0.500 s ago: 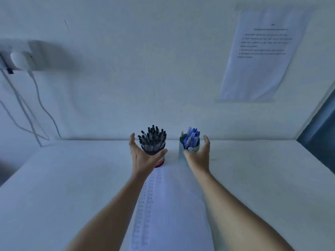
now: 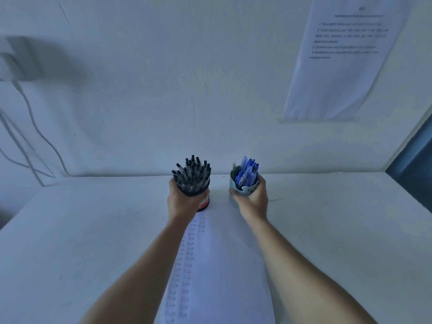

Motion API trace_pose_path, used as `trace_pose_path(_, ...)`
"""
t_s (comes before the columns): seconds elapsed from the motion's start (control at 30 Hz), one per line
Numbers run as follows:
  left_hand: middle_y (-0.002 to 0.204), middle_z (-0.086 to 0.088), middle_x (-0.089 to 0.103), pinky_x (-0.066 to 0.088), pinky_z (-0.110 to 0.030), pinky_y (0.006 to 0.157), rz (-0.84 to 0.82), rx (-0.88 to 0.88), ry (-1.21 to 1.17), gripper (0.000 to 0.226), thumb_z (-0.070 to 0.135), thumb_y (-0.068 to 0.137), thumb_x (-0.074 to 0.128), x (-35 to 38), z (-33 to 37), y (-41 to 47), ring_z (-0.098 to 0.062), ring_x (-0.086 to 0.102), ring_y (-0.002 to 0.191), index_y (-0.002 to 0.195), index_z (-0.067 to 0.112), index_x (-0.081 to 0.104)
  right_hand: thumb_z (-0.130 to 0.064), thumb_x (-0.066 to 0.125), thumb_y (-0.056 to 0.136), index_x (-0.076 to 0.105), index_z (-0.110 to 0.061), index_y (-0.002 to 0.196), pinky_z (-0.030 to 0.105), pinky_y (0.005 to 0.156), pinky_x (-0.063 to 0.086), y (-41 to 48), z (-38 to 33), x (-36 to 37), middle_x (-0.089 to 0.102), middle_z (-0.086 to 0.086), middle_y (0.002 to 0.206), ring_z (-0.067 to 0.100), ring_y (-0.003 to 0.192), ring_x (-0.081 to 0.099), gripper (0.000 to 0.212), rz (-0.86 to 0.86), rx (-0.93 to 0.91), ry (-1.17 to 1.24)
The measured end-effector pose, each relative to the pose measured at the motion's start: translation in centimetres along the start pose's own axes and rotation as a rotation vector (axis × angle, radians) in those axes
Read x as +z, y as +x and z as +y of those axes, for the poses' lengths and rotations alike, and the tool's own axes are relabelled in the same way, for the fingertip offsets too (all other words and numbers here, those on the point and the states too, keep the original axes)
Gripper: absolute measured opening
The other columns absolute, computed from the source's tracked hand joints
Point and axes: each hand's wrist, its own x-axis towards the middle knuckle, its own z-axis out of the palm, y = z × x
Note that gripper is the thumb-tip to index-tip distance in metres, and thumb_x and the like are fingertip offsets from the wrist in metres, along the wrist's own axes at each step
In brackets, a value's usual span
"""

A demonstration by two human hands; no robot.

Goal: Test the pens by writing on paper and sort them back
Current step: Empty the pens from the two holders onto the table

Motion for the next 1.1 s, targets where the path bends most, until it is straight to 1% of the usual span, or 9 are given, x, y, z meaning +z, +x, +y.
trace_pose_path(0.2, 0.106, 0.017, 0.056, 0.052, -0.029, 0.079, 0.052, 0.021, -0.013, 0.074, 0.029, 0.064, 0.092, -1.8, 0.4, -1.3, -0.007, 0.058, 0.098, 0.122, 0.026, 0.045, -0.009, 0.087, 0.068, 0.052, -0.018, 0.131, 0.006, 0.074, 0.047, -0.6, -0.1, -2.9, 0.065, -0.006, 0.117, 0.008, 0.099, 0.065, 0.073, 0.083, -0.035, 0.03)
trace_pose_path(0.33, 0.11, 0.013, 0.057, 0.05, -0.03, 0.084, 0.112, 0.042, -0.028, 0.076, 0.027, 0.065, 0.092, -3.9, 0.4, -2.5, -0.012, 0.057, 0.103, 0.124, 0.027, 0.045, -0.003, 0.084, 0.067, 0.054, -0.025, 0.117, 0.003, 0.067, 0.043, -1.5, -0.4, -6.1, 0.064, -0.007, 0.106, -0.008, 0.086, 0.061, 0.063, 0.167, -0.07, 0.008)
trace_pose_path(0.4, 0.115, 0.008, 0.057, 0.048, -0.03, 0.083, 0.145, 0.035, -0.031, 0.076, 0.027, 0.065, 0.091, -5.1, 0.1, -3.2, -0.014, 0.056, 0.103, 0.125, 0.027, 0.044, -0.004, 0.083, 0.064, 0.054, -0.024, 0.115, 0.004, 0.065, 0.043, -2.2, -0.3, -7.7, 0.065, -0.006, 0.105, -0.003, 0.085, 0.062, 0.062, 0.218, -0.076, -0.008)
trace_pose_path(0.5, 0.117, 0.006, 0.055, 0.048, -0.031, 0.083, 0.182, 0.015, -0.035, 0.076, 0.026, 0.067, 0.09, -6.5, -0.5, -4.3, -0.015, 0.055, 0.104, 0.126, 0.025, 0.042, -0.017, 0.079, 0.056, 0.057, -0.022, 0.115, 0.011, 0.068, 0.046, -3.2, 0.5, -9.8, 0.066, -0.009, 0.102, 0.008, 0.086, 0.064, 0.063, 0.282, -0.072, -0.032)
trace_pose_path(0.67, 0.114, 0.005, 0.055, 0.046, -0.027, 0.077, 0.233, -0.034, -0.061, 0.07, 0.024, 0.07, 0.089, -8.0, -1.7, -6.1, -0.016, 0.055, 0.102, 0.121, 0.024, 0.042, -0.017, 0.077, 0.053, 0.056, -0.023, 0.106, 0.028, 0.07, 0.054, -4.9, 1.2, -11.6, 0.063, -0.015, 0.092, 0.011, 0.08, 0.065, 0.057, 0.347, -0.087, -0.055)
trace_pose_path(0.8, 0.115, 0.006, 0.054, 0.048, -0.029, 0.078, 0.237, -0.052, -0.071, 0.072, 0.026, 0.071, 0.088, -8.6, -2.5, -7.1, -0.016, 0.056, 0.103, 0.125, 0.023, 0.041, -0.011, 0.08, 0.058, 0.053, -0.018, 0.123, 0.026, 0.075, 0.051, -5.8, 1.3, -11.5, 0.061, -0.014, 0.1, 0.011, 0.084, 0.063, 0.071, 0.352, -0.068, -0.067)
trace_pose_path(0.93, 0.117, 0.003, 0.056, 0.051, -0.034, 0.081, 0.238, -0.057, -0.036, 0.075, 0.03, 0.069, 0.089, -9.0, -2.7, -7.3, -0.018, 0.056, 0.103, 0.126, 0.022, 0.04, -0.004, 0.081, 0.064, 0.05, -0.012, 0.129, 0.013, 0.072, 0.047, -6.1, 1.4, -11.5, 0.059, -0.006, 0.106, 0.017, 0.088, 0.06, 0.073, 0.337, -0.068, -0.105)
trace_pose_path(1.0, 0.12, 0.003, 0.056, 0.053, -0.037, 0.085, 0.241, -0.056, -0.026, 0.083, 0.034, 0.067, 0.09, -9.0, -2.9, -7.2, -0.018, 0.057, 0.105, 0.131, 0.022, 0.04, -0.01, 0.081, 0.062, 0.05, -0.007, 0.123, 0.029, 0.081, 0.055, -6.2, 1.5, -11.2, 0.06, 0.001, 0.108, 0.024, 0.092, 0.061, 0.069, 0.347, -0.055, -0.13)
trace_pose_path(1.1, 0.119, 0.003, 0.056, 0.051, -0.038, 0.085, 0.242, -0.064, -0.01, 0.085, 0.036, 0.067, 0.09, -9.0, -2.9, -7.2, -0.02, 0.056, 0.105, 0.133, 0.02, 0.039, -0.019, 0.085, 0.061, 0.037, 0.004, 0.141, 0.05, 0.101, 0.046, -7.0, 1.4, -10.3, 0.048, 0.022, 0.137, 0.037, 0.125, 0.048, 0.096, 0.366, 0.049, -0.212)
